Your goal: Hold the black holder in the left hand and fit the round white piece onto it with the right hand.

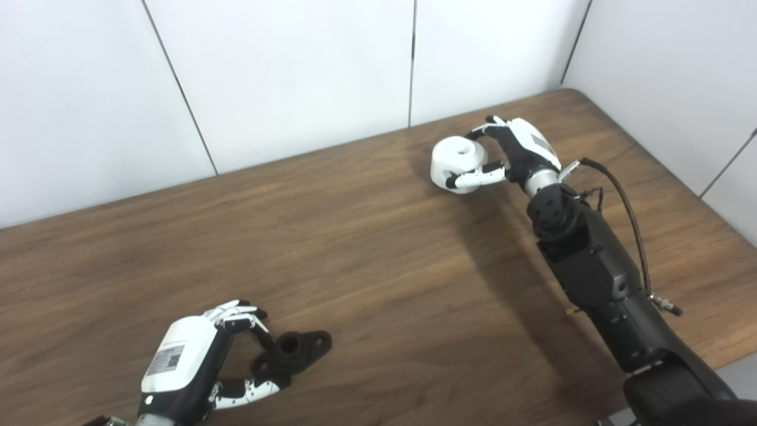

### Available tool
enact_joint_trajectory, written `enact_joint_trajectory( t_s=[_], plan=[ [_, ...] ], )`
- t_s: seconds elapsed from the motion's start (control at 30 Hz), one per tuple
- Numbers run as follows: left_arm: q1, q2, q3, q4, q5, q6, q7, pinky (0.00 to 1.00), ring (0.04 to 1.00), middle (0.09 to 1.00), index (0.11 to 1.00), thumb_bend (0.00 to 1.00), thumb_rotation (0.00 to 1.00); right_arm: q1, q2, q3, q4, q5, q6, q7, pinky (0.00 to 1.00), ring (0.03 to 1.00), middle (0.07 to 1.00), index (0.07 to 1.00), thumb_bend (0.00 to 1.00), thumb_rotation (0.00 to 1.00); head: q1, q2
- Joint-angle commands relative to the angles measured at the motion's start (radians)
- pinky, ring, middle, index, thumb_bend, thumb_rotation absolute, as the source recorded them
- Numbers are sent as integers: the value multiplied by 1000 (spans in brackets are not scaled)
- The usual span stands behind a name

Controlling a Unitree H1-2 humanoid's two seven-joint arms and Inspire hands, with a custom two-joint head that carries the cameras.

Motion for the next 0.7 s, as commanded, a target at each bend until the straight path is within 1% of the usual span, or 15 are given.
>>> enact_joint_trajectory(
  t_s=[0.0,0.3,0.4,0.67],
  plan=[
    [47,23,-10,42,15,44,-58,806,855,757,486,522,51,-36,-29,-10,-38,-7,-1,-7,1000,1000,956,720,809,343,1,0],
    [50,22,-9,37,11,43,-57,812,853,759,486,522,50,-31,-32,-1,-32,-7,-5,-8,997,995,940,713,795,333,3,1],
    [51,20,-8,37,7,44,-55,806,851,756,486,522,50,-30,-38,8,-31,-13,-6,-4,970,985,931,706,792,331,3,1],
    [54,17,-7,31,3,48,-58,800,853,758,486,522,50,-24,-49,18,-32,-11,-9,0,988,989,929,700,786,321,7,7]
  ],
)
